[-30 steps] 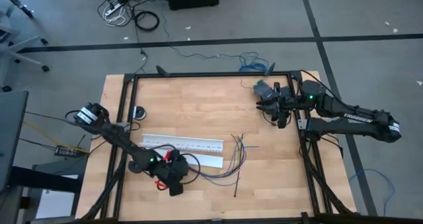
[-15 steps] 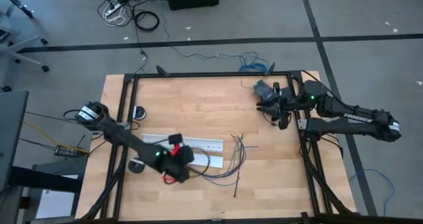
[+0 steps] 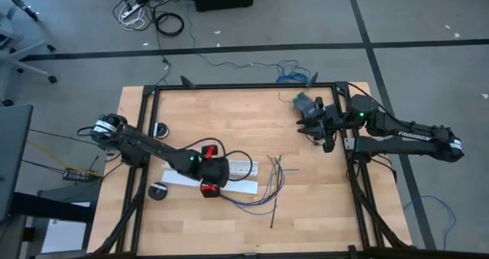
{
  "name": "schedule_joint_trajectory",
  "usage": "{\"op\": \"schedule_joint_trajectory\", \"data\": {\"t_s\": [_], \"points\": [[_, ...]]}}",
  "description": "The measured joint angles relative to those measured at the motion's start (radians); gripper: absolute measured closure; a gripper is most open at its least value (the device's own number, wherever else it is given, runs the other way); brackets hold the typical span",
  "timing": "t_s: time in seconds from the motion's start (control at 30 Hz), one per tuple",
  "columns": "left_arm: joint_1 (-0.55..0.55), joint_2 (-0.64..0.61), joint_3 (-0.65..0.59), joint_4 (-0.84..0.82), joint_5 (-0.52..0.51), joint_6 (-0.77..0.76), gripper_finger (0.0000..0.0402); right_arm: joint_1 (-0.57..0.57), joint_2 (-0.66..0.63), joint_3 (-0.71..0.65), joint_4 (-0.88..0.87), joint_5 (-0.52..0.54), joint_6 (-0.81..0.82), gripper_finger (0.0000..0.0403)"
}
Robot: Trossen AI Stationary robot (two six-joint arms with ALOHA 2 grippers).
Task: Ziptie cables
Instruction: Move the cable duct to the top of the table
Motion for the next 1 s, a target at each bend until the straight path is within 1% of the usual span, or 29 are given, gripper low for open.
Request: {"op": "schedule_joint_trajectory", "data": {"t_s": [0.13,0.27,0.47,0.57,0.73,0.83,1.0], "points": [[0.016,0.023,0.0,0.007,-0.003,0.01,0.0269,-0.022,-0.032,0.0,-0.001,0.004,-0.005,0.0258],[0.038,0.079,0.0,0.011,0.002,0.028,0.0268,-0.032,-0.065,0.0,-0.026,-0.001,-0.011,0.0255],[0.074,0.137,-0.001,0.067,0.021,0.07,0.0275,-0.033,-0.11,0.0,-0.045,-0.002,-0.012,0.0257],[0.096,0.144,-0.001,0.118,0.02,0.103,0.0302,-0.037,-0.127,0.0,-0.056,-0.003,-0.012,0.026],[0.146,0.144,-0.001,0.174,0.024,0.181,0.0386,-0.043,-0.145,0.0,-0.082,-0.003,-0.012,0.0265],[0.182,0.144,-0.001,0.23,0.028,0.24,0.0393,-0.05,-0.16,0.0,-0.083,0.004,-0.014,0.027],[0.262,0.15,-0.001,0.325,0.109,0.339,0.0398,-0.068,-0.192,0.0,-0.083,0.027,-0.021,0.0275]]}}
